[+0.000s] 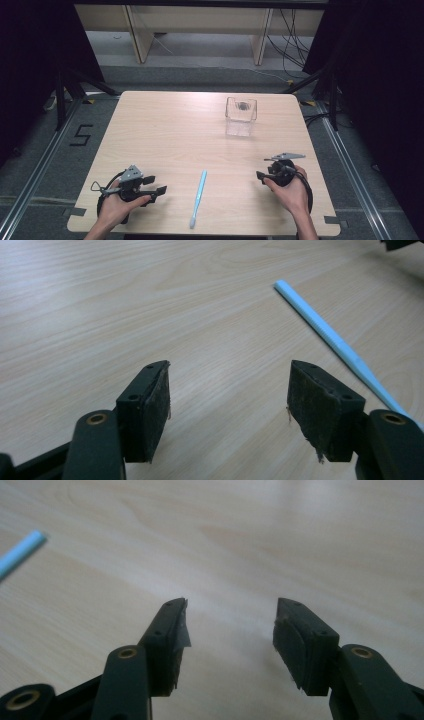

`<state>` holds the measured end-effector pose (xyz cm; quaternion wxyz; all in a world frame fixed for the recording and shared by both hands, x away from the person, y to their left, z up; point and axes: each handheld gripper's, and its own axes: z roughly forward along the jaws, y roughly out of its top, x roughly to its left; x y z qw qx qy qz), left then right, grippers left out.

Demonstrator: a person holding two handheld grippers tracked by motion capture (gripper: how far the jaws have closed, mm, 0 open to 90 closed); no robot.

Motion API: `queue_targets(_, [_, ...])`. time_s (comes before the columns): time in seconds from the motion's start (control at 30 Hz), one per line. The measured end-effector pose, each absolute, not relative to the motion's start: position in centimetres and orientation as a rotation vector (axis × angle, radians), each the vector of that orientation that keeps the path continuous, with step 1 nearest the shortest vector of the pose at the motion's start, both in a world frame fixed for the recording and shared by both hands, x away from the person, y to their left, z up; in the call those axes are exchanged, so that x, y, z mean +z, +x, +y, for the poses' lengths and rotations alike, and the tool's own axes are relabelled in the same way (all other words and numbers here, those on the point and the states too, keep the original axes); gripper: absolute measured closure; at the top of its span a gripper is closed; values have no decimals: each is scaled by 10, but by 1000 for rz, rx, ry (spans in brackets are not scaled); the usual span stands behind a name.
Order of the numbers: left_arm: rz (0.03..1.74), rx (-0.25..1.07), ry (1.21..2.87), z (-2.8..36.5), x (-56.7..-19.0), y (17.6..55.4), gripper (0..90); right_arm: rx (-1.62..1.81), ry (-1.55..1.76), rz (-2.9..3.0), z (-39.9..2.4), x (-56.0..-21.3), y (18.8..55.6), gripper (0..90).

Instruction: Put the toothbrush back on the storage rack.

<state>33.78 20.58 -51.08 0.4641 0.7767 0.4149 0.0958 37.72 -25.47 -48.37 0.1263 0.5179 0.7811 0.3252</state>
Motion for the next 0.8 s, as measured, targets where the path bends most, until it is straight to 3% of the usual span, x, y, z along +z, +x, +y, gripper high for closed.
queue_targets(0.27, [1000, 211, 1941, 195, -506, 344, 331, 866, 1485, 2296, -246, -493, 372, 403])
queue_targets(0.8, [918, 154, 2037, 158, -492, 359, 351, 796, 1443, 2365, -232, -487, 372, 389])
